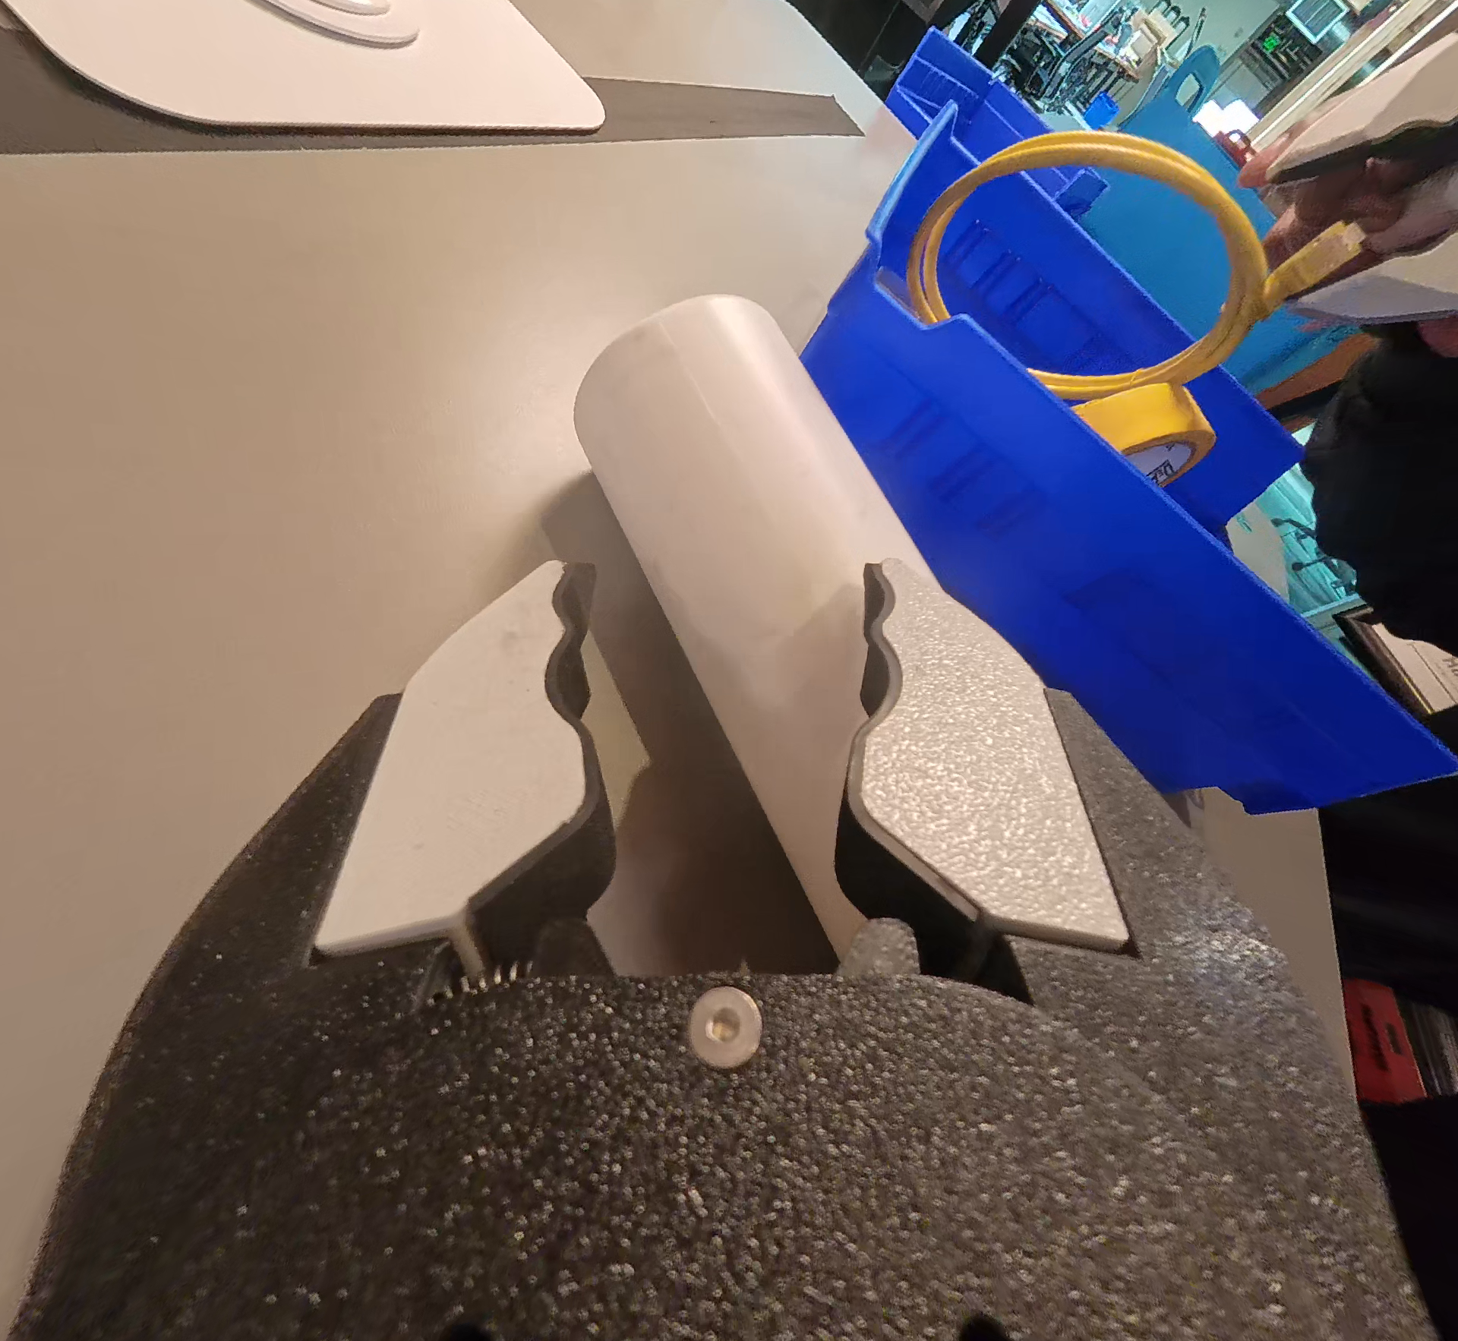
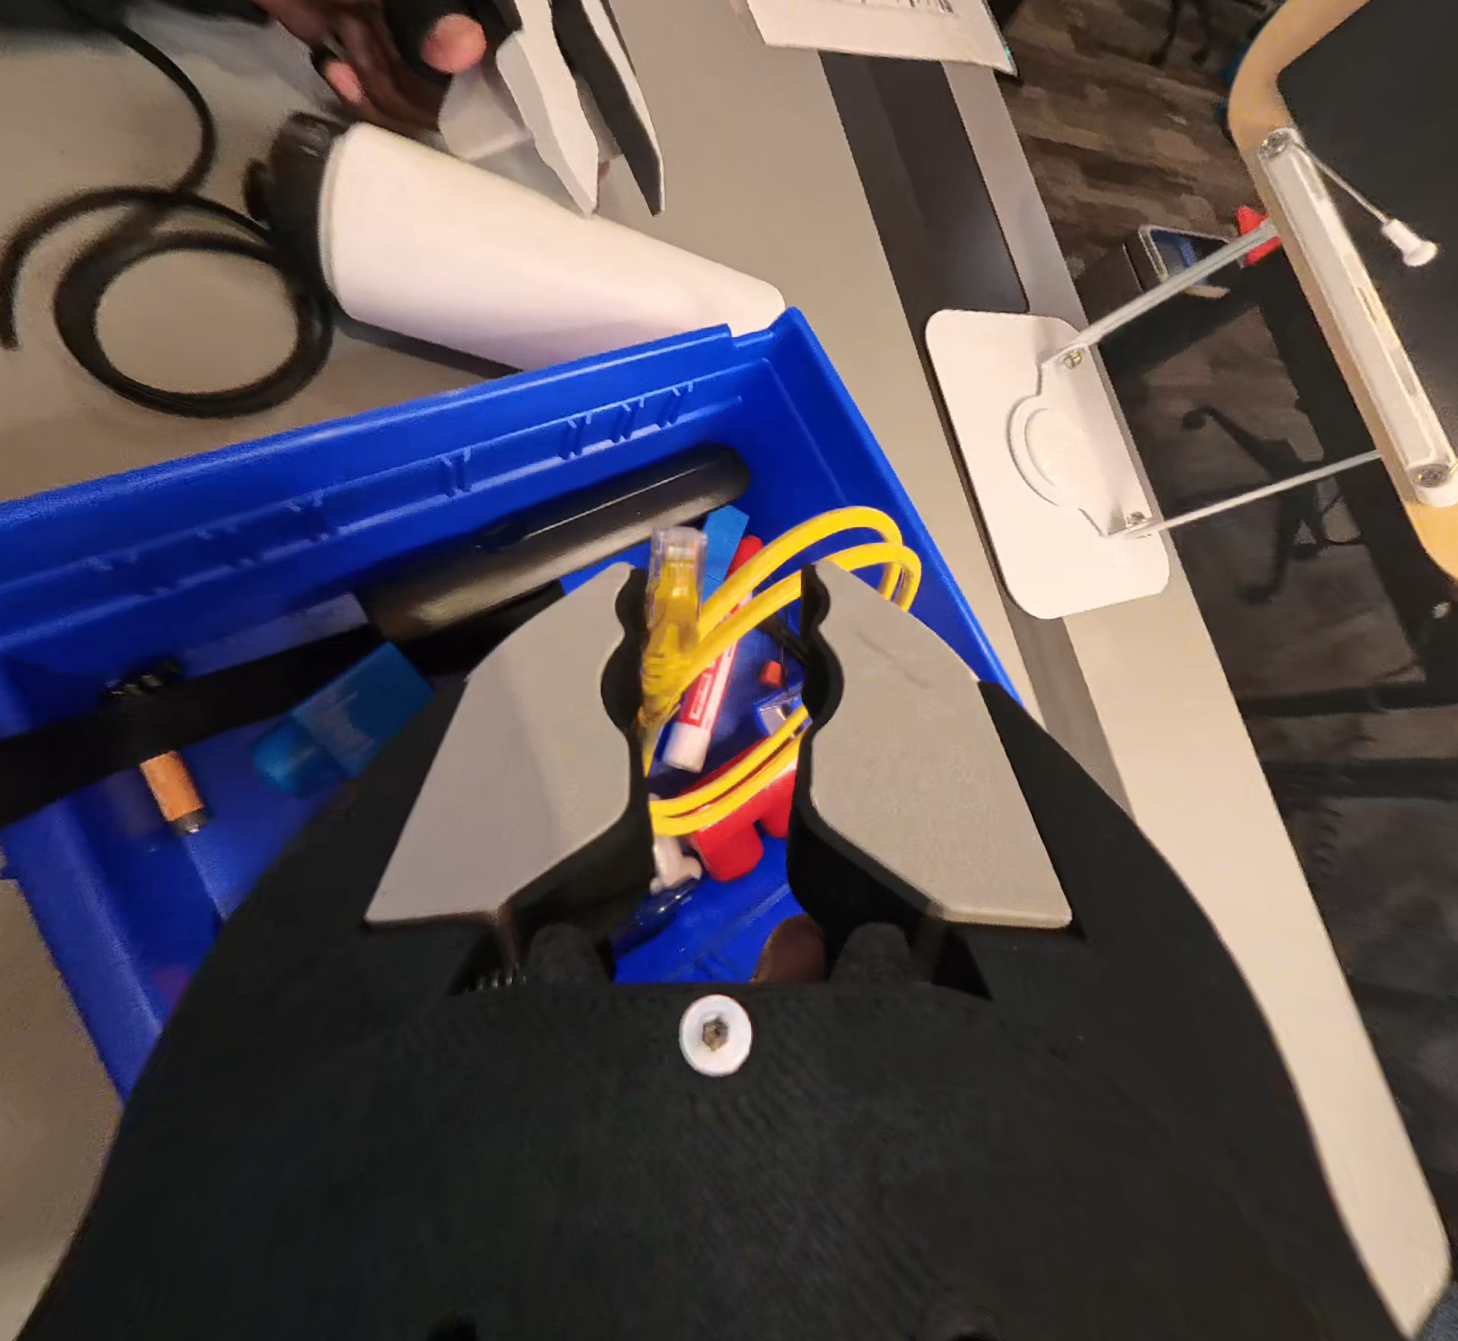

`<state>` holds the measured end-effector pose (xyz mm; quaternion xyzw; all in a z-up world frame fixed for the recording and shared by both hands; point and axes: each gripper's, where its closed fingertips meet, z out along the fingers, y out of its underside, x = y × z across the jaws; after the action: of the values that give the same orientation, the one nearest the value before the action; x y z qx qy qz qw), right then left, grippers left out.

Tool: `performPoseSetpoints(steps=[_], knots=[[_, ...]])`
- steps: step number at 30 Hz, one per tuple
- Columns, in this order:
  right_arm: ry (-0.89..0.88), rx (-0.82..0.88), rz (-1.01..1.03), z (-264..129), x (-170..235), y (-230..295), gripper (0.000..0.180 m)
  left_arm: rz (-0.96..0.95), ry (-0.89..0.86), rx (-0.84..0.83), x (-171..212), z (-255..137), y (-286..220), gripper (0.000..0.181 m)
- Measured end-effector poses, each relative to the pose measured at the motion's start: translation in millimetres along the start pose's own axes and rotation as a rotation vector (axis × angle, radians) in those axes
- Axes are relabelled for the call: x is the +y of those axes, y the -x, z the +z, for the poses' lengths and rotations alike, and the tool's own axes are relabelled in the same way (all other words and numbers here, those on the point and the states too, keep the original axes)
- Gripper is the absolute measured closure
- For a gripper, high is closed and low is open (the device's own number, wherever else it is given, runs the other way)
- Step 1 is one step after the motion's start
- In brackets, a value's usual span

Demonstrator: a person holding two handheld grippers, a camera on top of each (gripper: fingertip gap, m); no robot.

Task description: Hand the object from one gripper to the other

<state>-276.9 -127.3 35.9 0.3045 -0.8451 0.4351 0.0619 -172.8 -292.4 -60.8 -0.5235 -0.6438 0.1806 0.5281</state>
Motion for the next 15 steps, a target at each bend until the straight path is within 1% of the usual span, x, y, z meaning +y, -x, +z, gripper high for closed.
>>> performPoseSetpoints(steps=[4,9,12,15], knots=[[-0.108,-0.016,0.077,-19,3,1,0.138,0.021,-0.027,0.005,-6,-3,-5,0.112],[-0.277,-0.026,0.175,-41,12,-1,0.137,0.035,-0.062,-0.013,-10,-7,-3,0.112],[-0.351,0.008,0.207,-46,20,-10,0.137,0.034,-0.074,-0.032,-10,-9,-1,0.112],[-0.351,0.027,0.219,-47,36,-22,0.138,0.036,-0.078,-0.066,-9,-11,3,0.112]])
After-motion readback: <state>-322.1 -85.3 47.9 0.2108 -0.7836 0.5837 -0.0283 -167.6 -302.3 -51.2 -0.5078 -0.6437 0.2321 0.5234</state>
